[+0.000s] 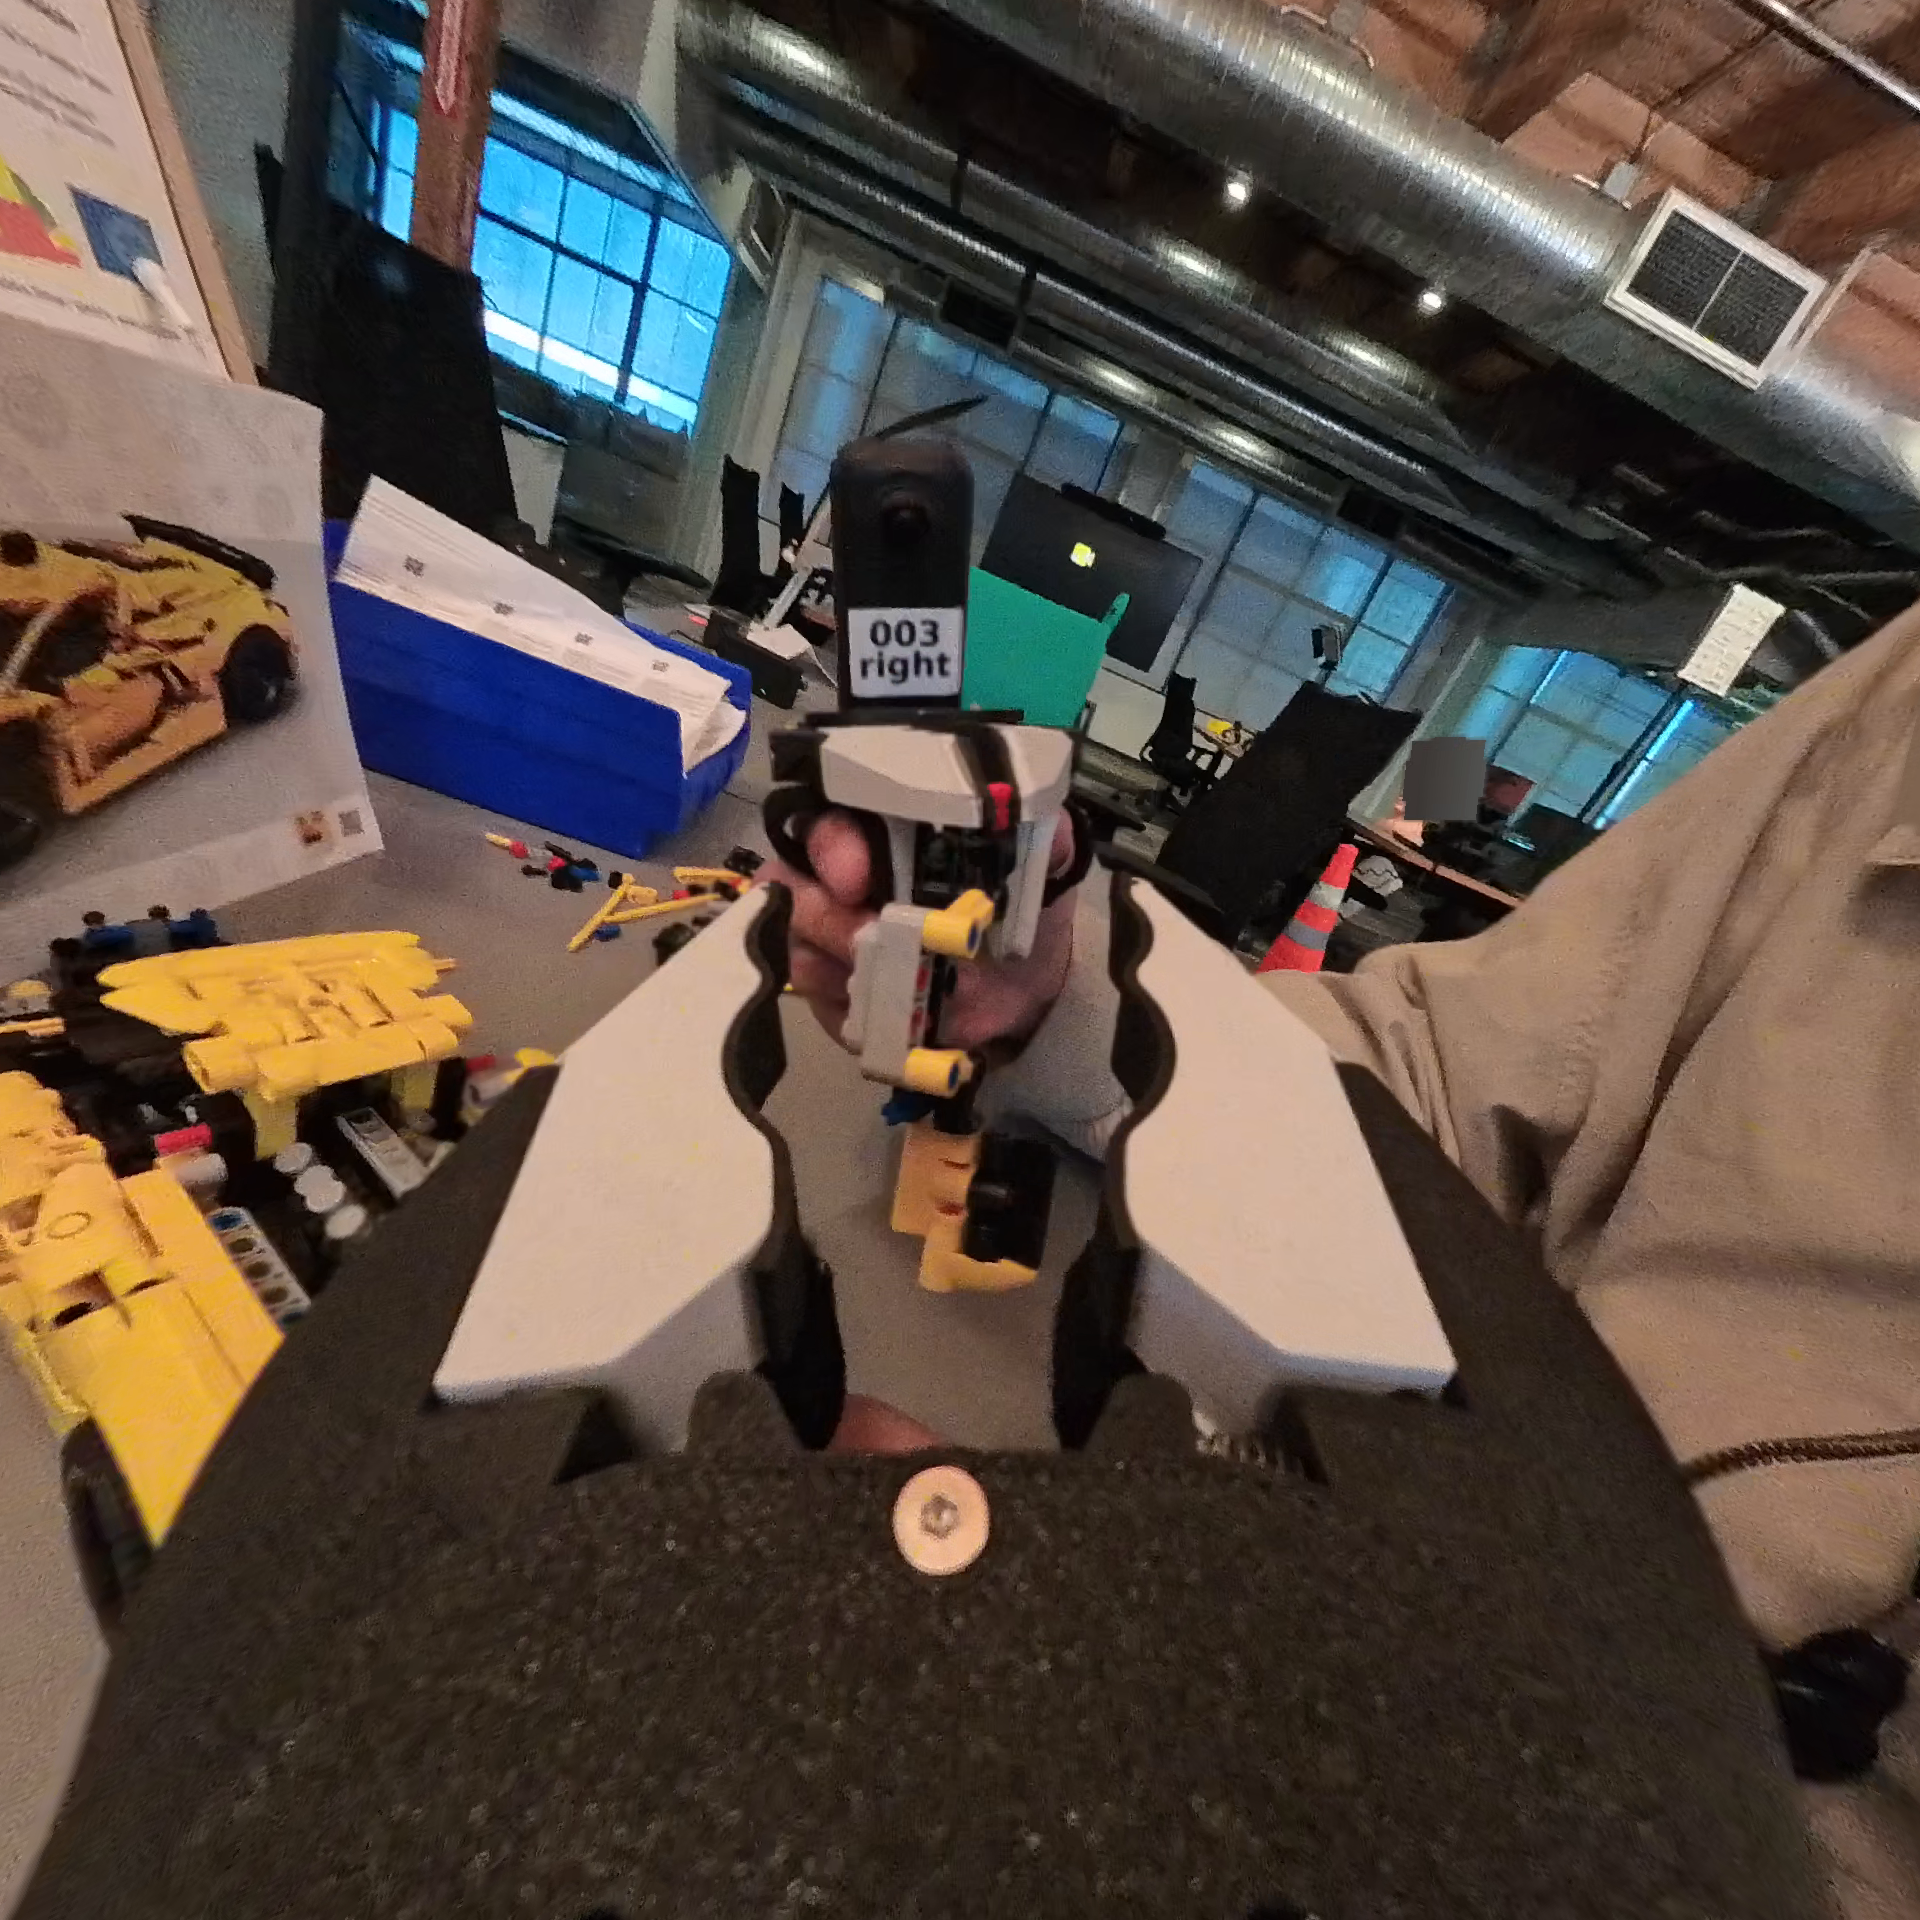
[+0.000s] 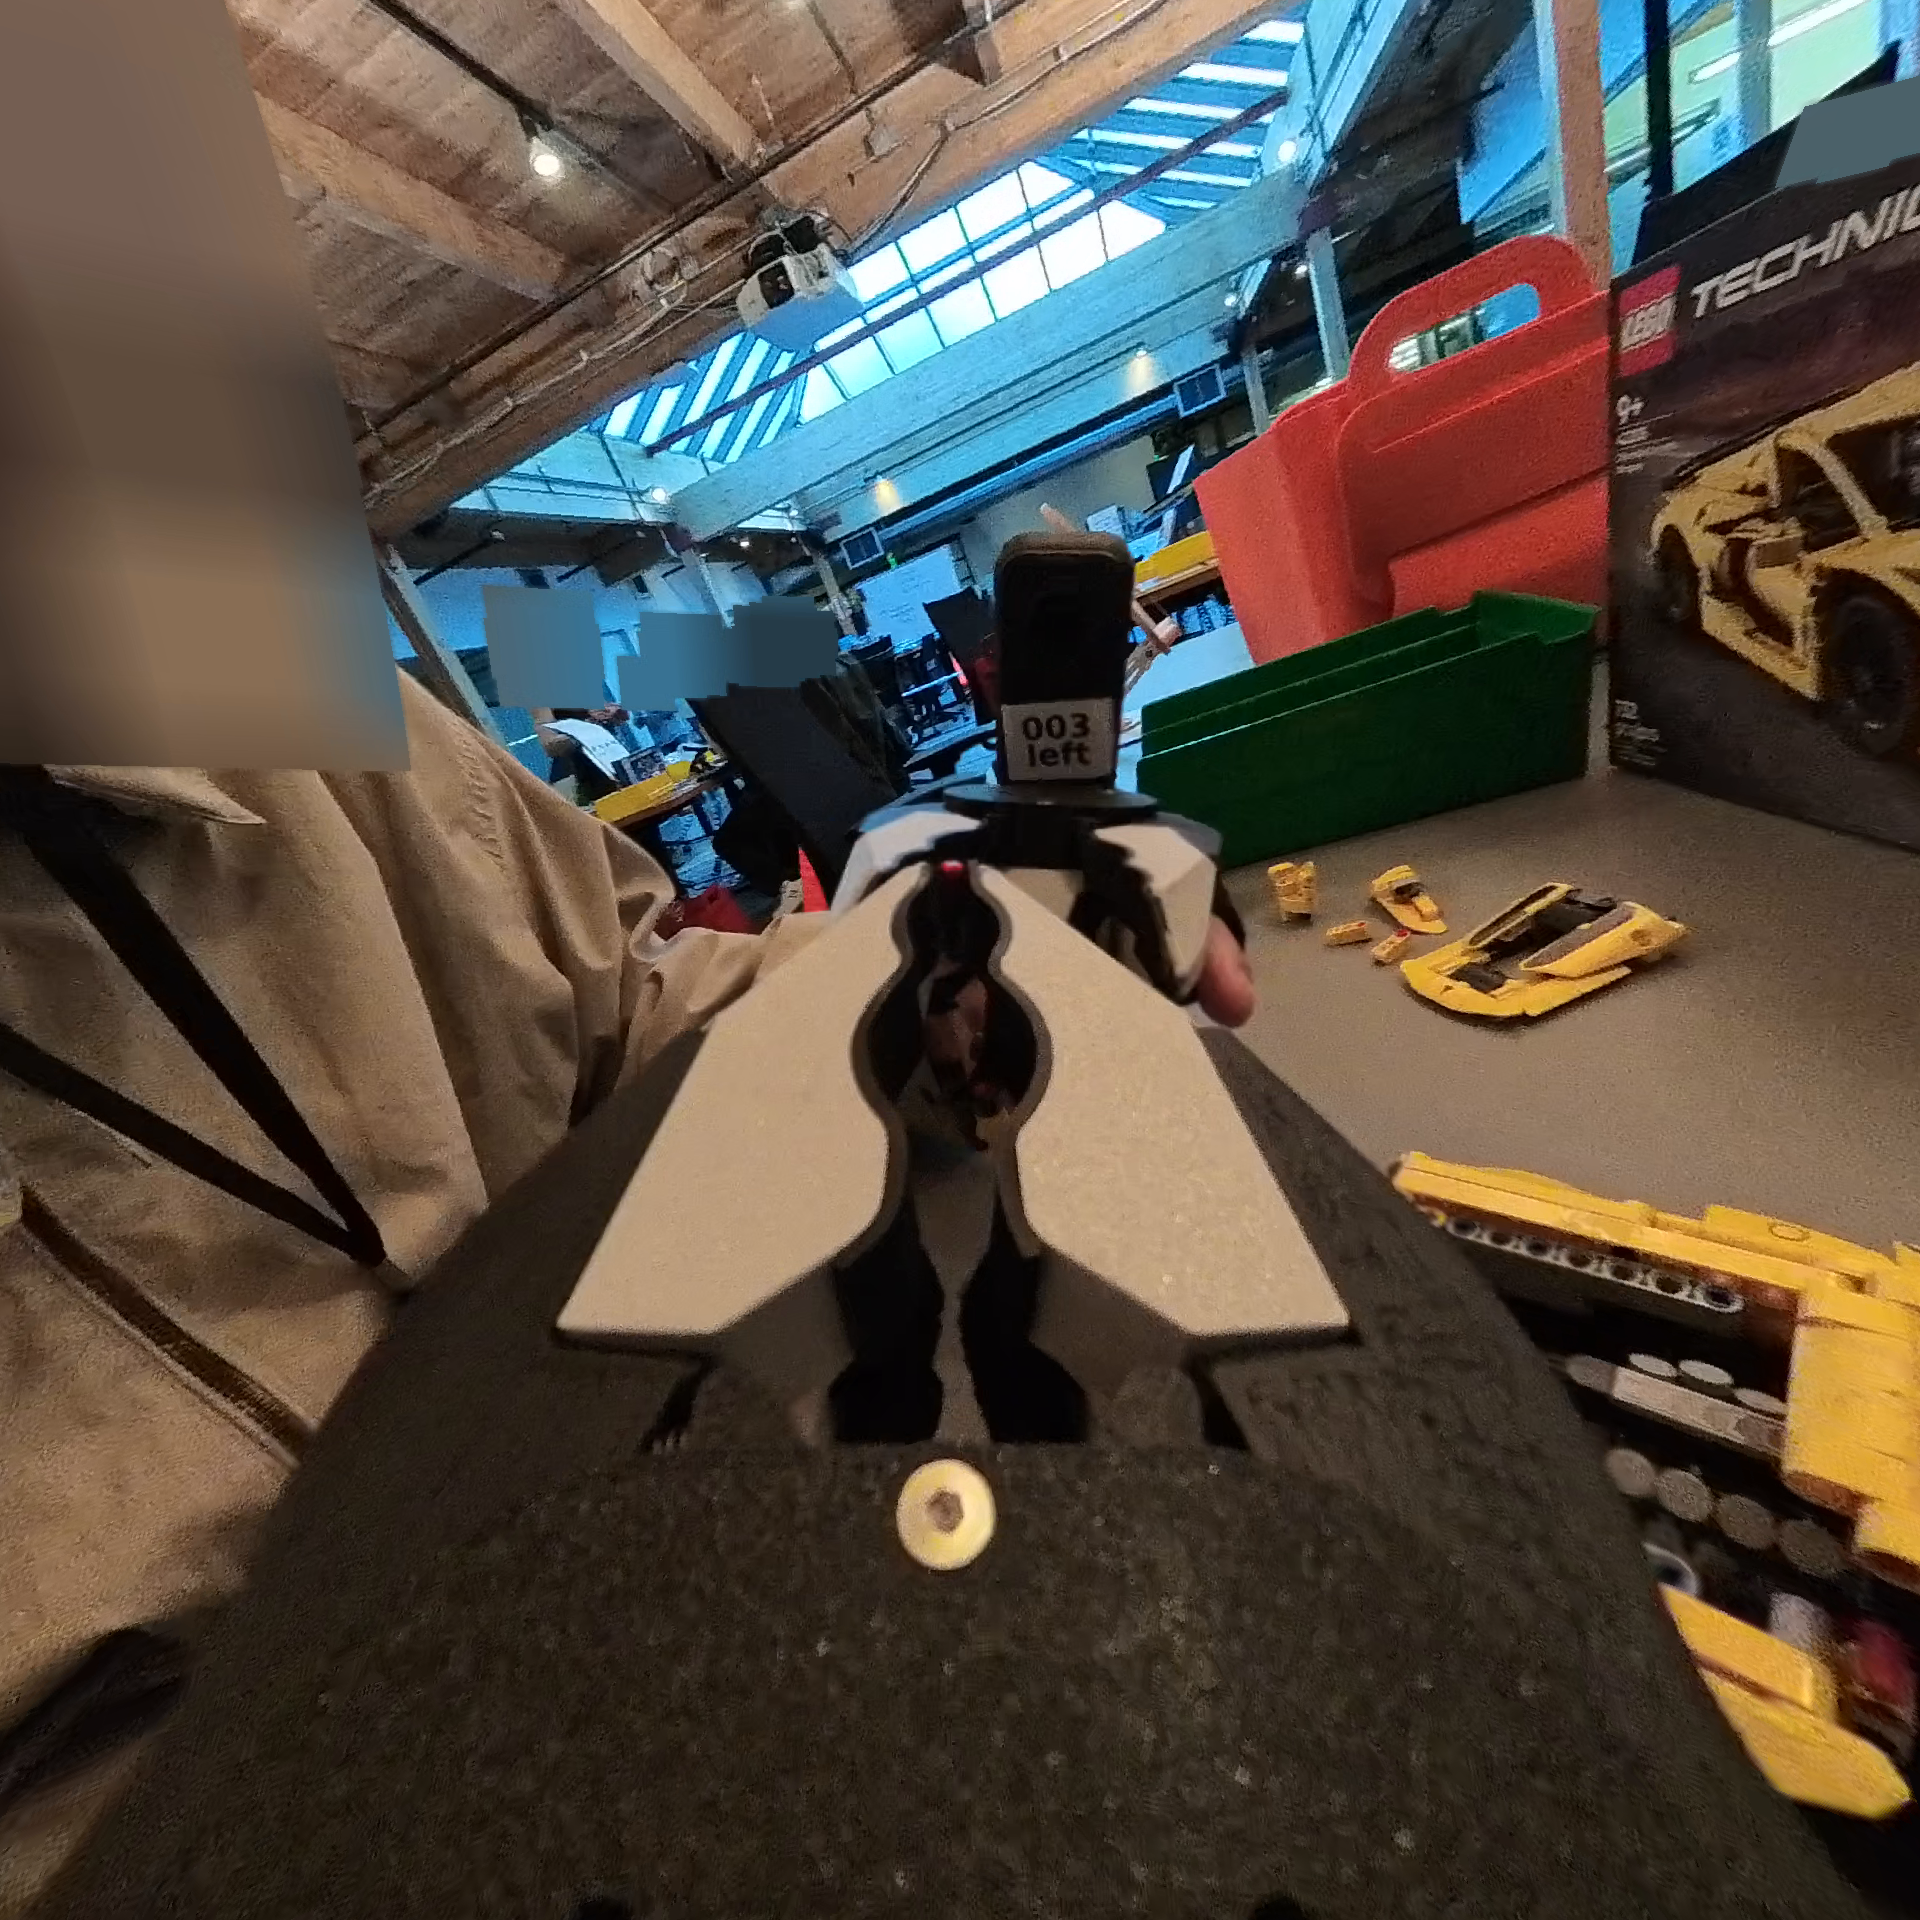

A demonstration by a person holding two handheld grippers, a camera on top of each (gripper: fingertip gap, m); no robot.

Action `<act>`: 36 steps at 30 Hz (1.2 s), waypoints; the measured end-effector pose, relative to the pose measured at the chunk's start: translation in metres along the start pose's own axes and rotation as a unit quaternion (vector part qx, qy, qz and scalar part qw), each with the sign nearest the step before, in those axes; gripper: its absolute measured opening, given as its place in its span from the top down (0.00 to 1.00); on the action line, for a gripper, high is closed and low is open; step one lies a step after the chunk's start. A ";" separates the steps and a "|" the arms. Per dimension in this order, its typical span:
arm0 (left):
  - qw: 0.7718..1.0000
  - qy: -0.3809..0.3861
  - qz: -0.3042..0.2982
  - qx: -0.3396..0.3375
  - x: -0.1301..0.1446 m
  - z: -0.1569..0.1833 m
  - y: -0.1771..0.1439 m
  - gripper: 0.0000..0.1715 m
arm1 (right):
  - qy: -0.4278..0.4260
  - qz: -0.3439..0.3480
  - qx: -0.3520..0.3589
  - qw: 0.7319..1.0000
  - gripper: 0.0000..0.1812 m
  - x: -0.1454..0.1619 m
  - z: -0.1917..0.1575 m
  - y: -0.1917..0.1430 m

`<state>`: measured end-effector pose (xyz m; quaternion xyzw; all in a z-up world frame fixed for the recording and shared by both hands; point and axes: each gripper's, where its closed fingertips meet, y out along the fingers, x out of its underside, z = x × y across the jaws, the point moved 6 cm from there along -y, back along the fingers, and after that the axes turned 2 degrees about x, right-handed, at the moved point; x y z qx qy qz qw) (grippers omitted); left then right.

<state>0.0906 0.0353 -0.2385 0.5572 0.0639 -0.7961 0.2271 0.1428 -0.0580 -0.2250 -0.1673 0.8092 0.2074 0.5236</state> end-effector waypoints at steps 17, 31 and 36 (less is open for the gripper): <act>1.000 -0.007 0.026 -0.014 0.004 -0.008 0.004 0.90 | 0.072 0.096 0.026 0.992 1.00 -0.003 0.019 0.007; 0.995 0.050 -0.046 -0.078 0.008 -0.011 0.004 0.90 | 0.099 0.062 0.038 0.992 1.00 0.001 0.024 0.006; 0.996 -0.003 0.042 -0.080 -0.003 -0.020 -0.002 0.84 | 0.061 0.037 0.087 0.994 1.00 0.001 0.022 0.011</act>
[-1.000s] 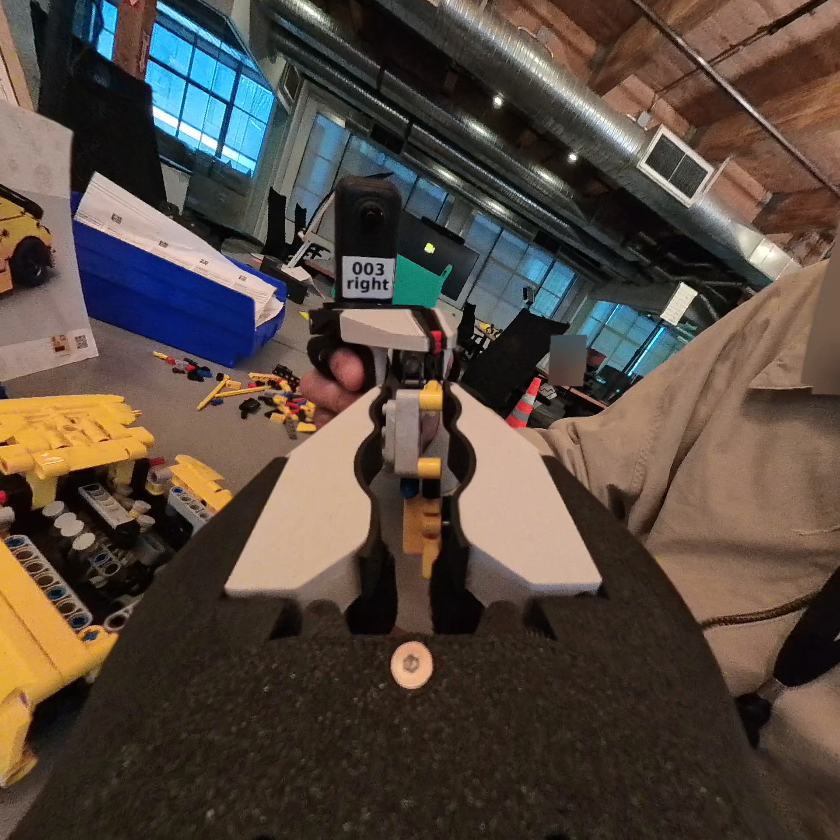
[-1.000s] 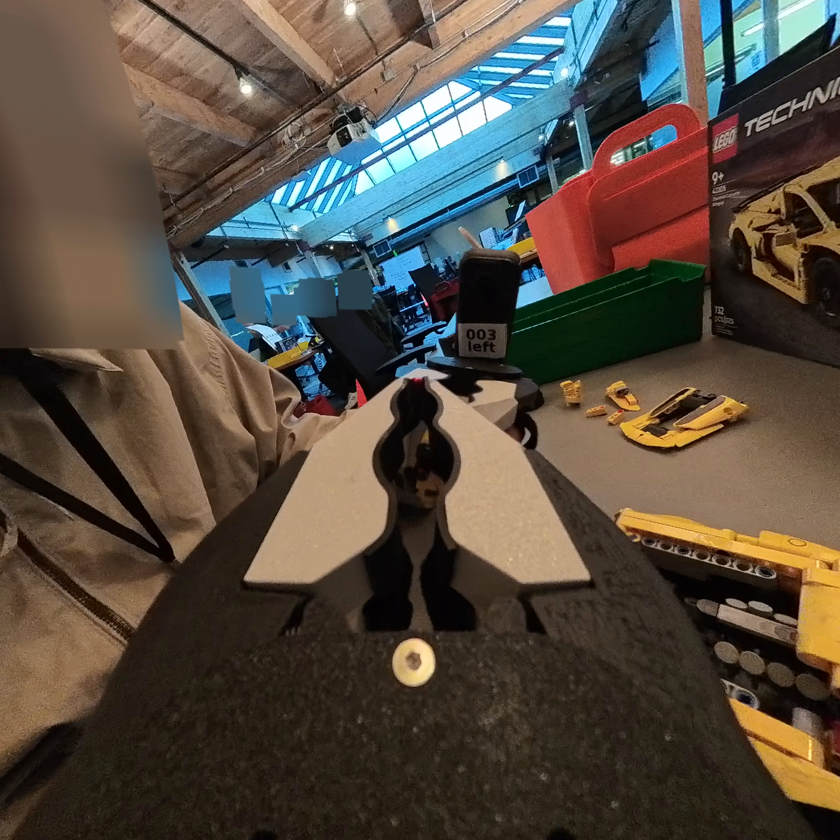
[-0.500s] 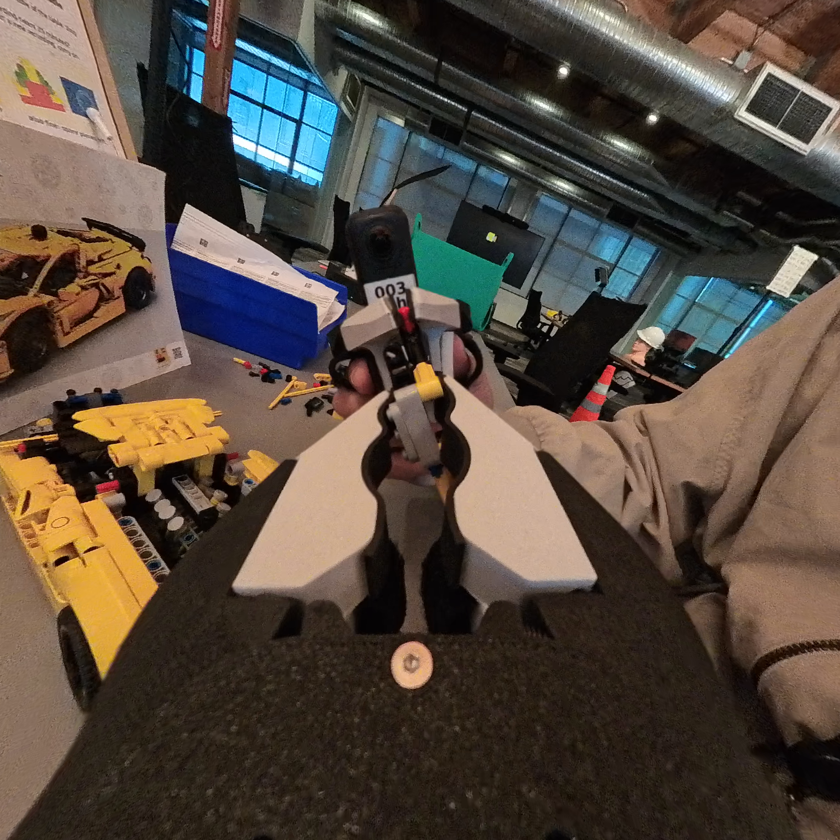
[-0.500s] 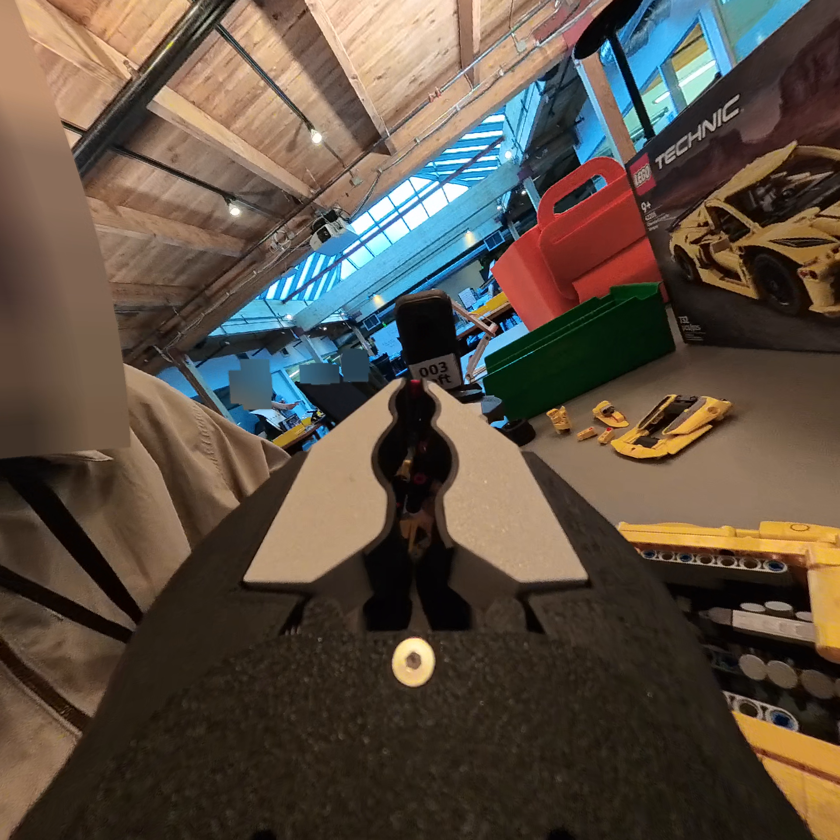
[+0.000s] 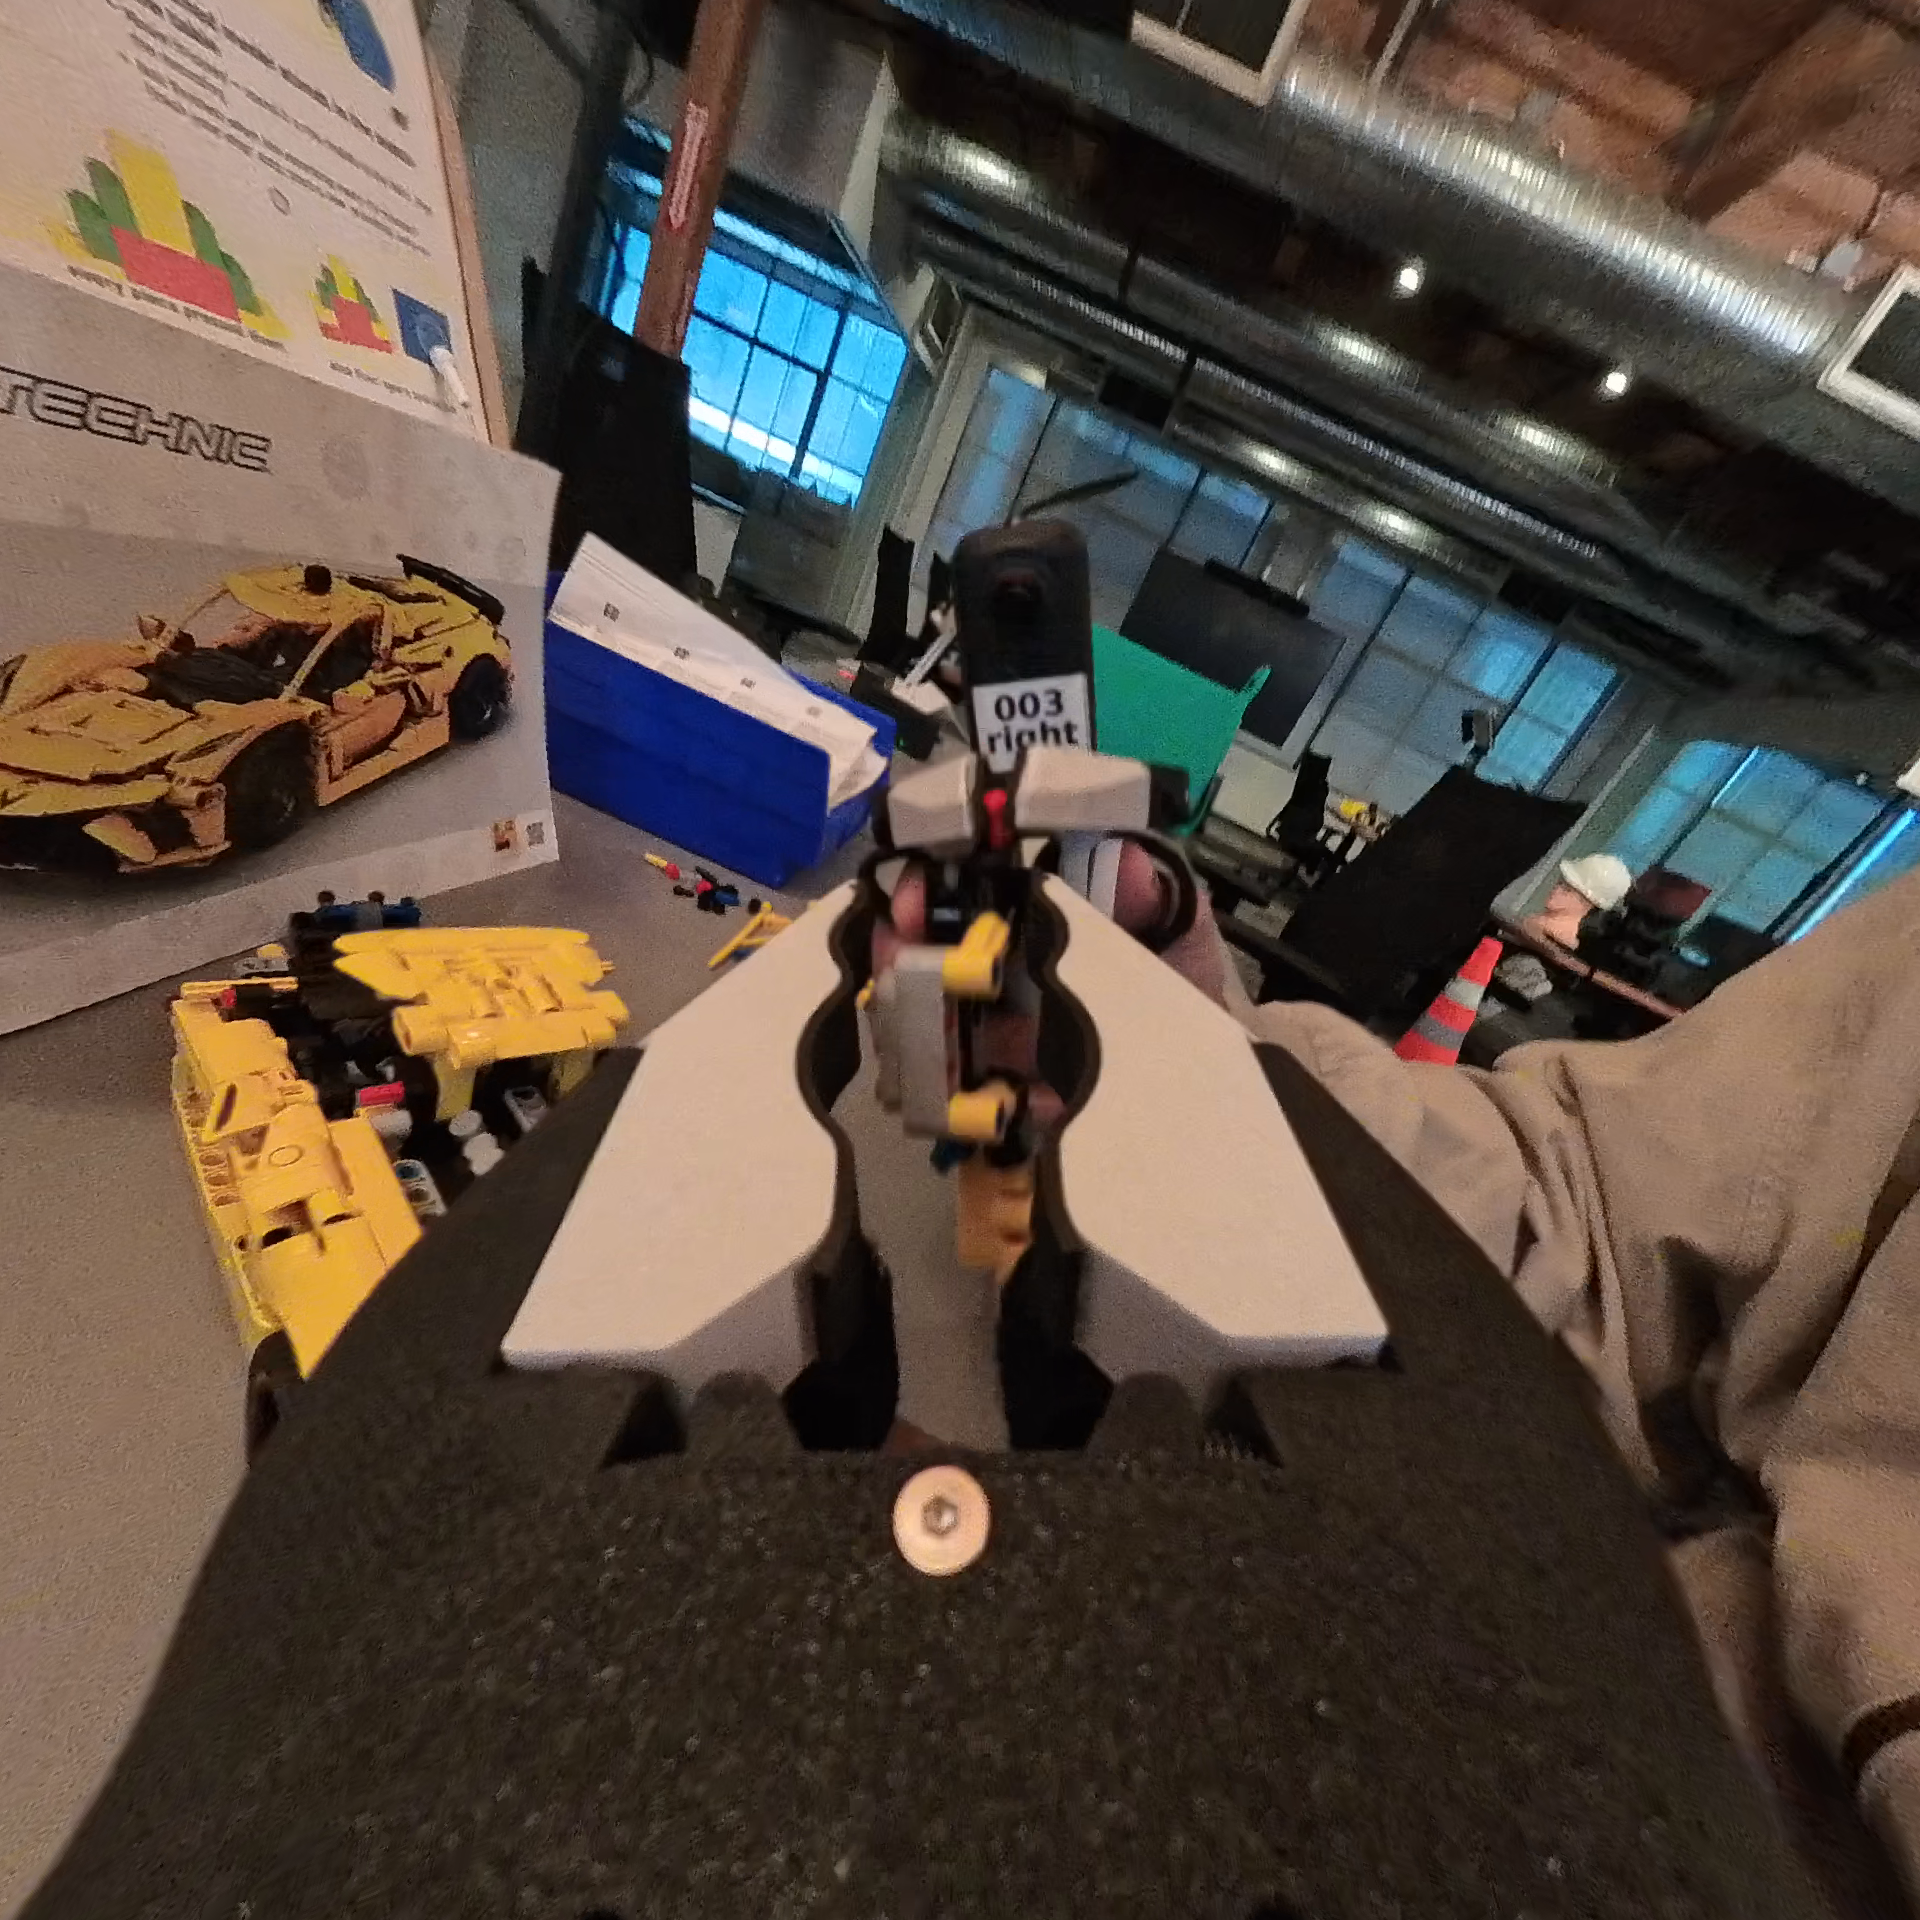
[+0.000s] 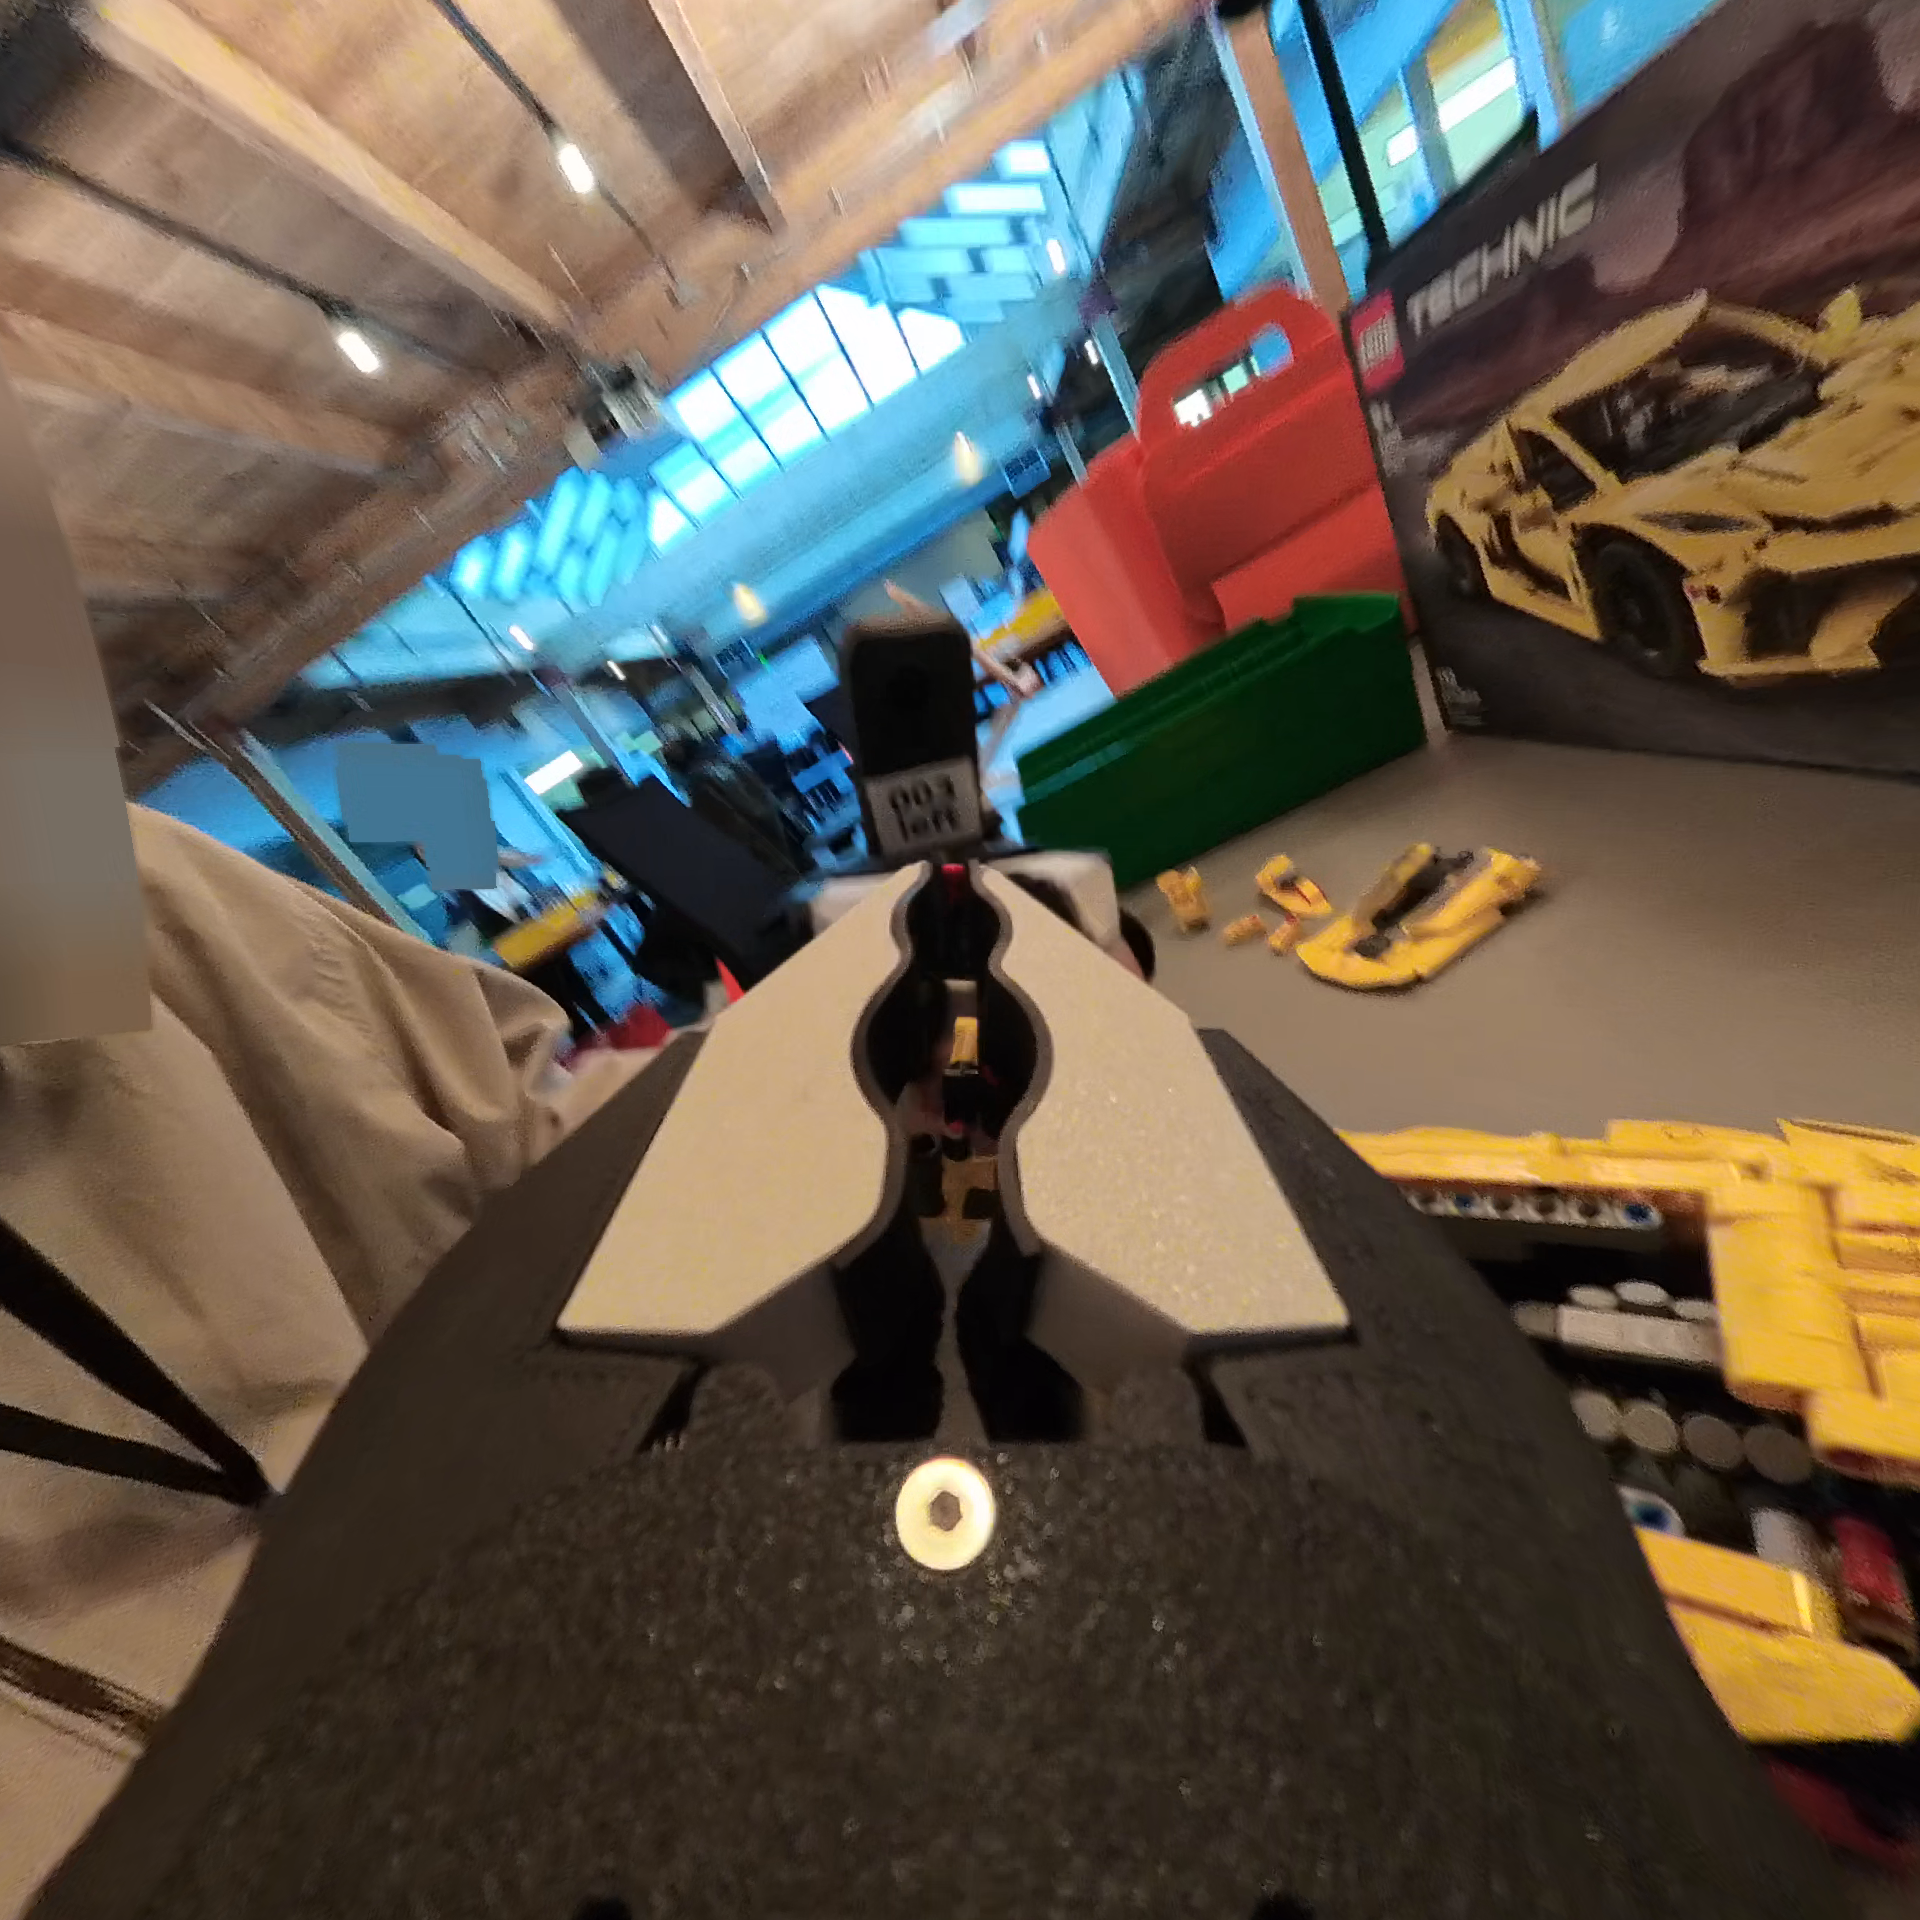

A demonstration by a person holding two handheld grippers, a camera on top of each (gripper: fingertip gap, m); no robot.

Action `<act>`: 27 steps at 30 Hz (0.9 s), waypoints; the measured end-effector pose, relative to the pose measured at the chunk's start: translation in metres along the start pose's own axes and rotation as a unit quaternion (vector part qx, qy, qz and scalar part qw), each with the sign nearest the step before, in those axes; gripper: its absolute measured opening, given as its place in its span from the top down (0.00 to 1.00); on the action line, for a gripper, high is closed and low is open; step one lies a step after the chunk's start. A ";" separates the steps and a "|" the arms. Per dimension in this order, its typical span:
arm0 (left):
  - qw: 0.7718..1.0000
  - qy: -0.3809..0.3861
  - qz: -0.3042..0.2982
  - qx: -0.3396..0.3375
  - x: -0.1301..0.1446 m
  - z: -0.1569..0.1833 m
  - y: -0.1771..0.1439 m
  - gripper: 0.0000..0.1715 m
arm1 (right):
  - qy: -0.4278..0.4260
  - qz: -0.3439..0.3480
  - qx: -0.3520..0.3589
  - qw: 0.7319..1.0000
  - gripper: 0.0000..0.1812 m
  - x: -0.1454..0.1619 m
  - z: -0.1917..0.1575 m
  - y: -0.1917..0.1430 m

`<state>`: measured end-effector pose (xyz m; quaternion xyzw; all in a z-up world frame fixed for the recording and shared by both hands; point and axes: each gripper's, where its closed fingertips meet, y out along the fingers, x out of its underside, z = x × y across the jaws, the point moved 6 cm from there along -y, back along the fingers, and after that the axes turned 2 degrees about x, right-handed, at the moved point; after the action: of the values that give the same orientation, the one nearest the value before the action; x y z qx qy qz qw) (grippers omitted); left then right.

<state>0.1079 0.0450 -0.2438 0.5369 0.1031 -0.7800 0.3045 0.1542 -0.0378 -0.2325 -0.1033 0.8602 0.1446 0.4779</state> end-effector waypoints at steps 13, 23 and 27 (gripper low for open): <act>0.990 0.108 -0.090 -0.019 0.007 0.007 -0.001 0.91 | 0.025 -0.033 -0.027 0.999 1.00 0.008 0.002 -0.001; 0.982 0.153 -0.112 -0.022 -0.001 0.027 -0.003 0.91 | 0.043 -0.013 -0.091 0.995 1.00 0.006 -0.010 0.002; 0.974 0.168 -0.147 -0.036 0.003 0.023 -0.005 0.91 | -0.005 -0.061 -0.046 0.997 1.00 0.009 -0.010 0.006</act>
<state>0.0870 0.0366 -0.2382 0.6278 0.2586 -0.7107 0.1841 0.1399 -0.0361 -0.2346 -0.1767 0.8425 0.1548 0.4848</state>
